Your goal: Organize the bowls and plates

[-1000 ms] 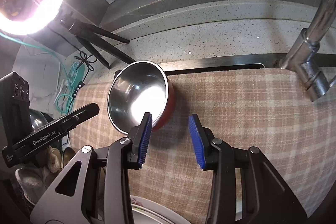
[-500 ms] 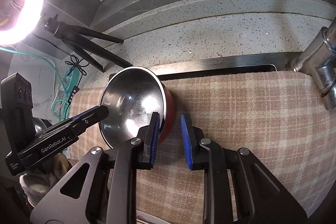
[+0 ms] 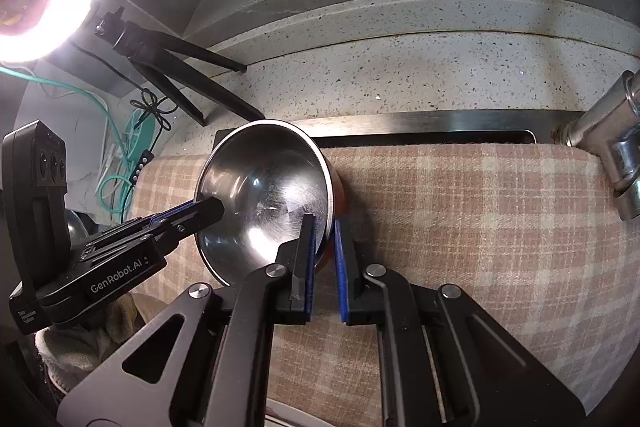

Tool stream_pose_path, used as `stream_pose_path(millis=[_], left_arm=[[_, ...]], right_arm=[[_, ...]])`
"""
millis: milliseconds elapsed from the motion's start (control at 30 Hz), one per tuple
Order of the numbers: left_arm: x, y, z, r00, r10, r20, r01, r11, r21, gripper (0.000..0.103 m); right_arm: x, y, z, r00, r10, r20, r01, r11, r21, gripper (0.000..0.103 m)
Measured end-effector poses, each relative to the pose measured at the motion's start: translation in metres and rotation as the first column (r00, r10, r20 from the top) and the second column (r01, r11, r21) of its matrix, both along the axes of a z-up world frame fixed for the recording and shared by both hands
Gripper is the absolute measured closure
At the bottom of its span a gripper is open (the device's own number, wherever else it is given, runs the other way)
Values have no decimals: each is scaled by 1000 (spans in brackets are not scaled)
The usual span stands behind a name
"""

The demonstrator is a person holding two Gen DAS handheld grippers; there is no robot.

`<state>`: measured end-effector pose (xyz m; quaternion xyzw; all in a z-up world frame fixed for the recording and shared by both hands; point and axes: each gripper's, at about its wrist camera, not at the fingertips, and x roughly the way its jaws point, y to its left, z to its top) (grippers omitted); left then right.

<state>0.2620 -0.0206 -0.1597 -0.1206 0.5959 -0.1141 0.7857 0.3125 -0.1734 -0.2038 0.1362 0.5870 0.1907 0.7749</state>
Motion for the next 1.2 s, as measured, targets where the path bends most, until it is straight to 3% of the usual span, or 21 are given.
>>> stream_pose_path(millis=[467, 1200], left_arm=[[-37, 17, 27, 999, 14, 49, -12, 999, -43, 94], [-114, 50, 60, 993, 30, 114, -24, 998, -50, 93]], right_arm=[[-40, 4, 30, 999, 27, 33, -28, 999, 28, 94], [-115, 33, 67, 990, 108, 87, -112, 993, 48, 94]])
